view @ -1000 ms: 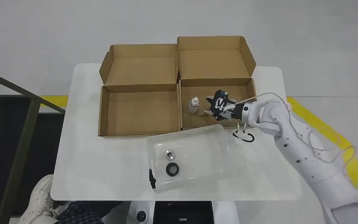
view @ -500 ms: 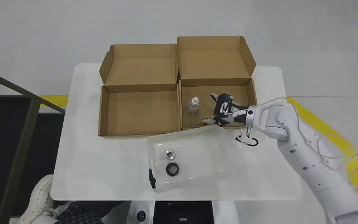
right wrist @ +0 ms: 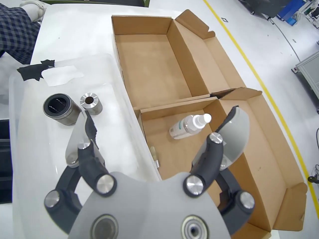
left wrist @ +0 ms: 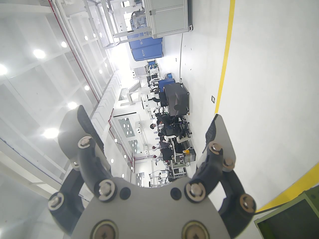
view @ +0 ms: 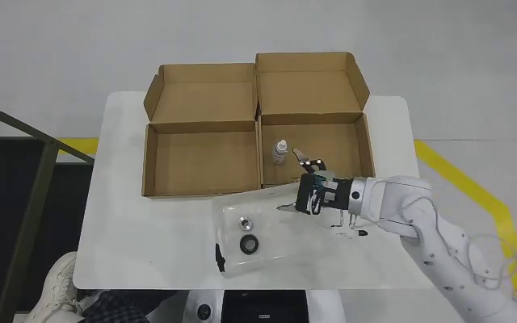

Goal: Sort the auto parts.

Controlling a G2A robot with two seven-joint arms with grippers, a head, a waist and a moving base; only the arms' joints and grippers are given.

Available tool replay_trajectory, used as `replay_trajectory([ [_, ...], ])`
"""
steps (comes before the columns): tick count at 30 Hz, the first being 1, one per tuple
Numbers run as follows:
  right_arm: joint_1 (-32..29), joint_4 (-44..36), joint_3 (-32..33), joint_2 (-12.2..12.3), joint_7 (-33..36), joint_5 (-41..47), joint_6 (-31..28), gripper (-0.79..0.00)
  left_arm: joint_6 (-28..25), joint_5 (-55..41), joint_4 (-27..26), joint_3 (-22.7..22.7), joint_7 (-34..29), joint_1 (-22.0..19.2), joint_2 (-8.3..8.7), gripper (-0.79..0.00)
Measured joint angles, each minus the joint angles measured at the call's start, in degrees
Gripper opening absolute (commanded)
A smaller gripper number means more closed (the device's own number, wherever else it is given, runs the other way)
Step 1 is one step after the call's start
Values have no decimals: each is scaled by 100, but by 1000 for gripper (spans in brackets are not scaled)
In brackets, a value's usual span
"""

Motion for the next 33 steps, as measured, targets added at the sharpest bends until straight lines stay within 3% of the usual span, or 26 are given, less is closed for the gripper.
replay_trajectory([
  [19,1045,831,-1861,-673,11,-812,829,0,0,0,0,0,0,0,0,0],
  [33,1652,1410,-2480,-1166,481,-1118,1485,0,0,0,0,0,0,0,0,0],
])
